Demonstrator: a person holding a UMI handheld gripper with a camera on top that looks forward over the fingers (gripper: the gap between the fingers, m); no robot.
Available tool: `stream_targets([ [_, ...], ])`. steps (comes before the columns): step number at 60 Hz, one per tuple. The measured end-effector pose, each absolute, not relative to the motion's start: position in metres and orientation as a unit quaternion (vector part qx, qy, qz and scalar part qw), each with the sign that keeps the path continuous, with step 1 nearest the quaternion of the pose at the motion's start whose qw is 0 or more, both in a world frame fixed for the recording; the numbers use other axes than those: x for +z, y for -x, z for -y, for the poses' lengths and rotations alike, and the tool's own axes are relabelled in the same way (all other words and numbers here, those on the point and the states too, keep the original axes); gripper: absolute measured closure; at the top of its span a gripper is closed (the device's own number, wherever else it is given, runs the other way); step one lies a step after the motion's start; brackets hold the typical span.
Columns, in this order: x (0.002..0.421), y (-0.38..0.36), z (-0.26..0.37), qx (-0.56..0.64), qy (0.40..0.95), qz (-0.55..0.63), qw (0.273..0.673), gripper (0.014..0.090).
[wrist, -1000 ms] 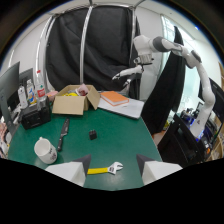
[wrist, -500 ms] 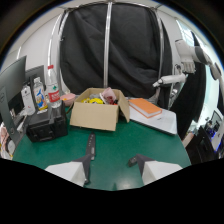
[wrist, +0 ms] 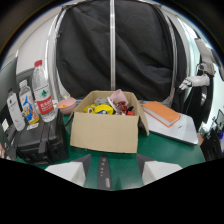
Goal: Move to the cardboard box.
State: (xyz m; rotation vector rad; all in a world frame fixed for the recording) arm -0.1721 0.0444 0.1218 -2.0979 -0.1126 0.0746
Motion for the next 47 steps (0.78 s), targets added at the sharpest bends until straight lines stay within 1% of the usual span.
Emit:
stream_targets([
  [12, 0.122, 0.189, -0.058, 0.027, 0.862, 0.061, 0.503, 0.0182],
  [13, 0.122, 0.189, -0.058, 0.027, 0.862, 0.063, 0.503, 0.0215],
  [14, 0.122, 0.190, -0.059, 0.026, 0.861, 0.063, 0.504, 0.0184],
  [25, 0.117, 0.194, -0.060, 0.032, 0.864, 0.063, 0.498, 0.0184],
  [42, 0.120, 0.190, -0.061, 0.032, 0.861, 0.058, 0.504, 0.0186],
  [47, 0.118, 0.189, -0.060, 0.031, 0.865, 0.059, 0.498, 0.0190],
])
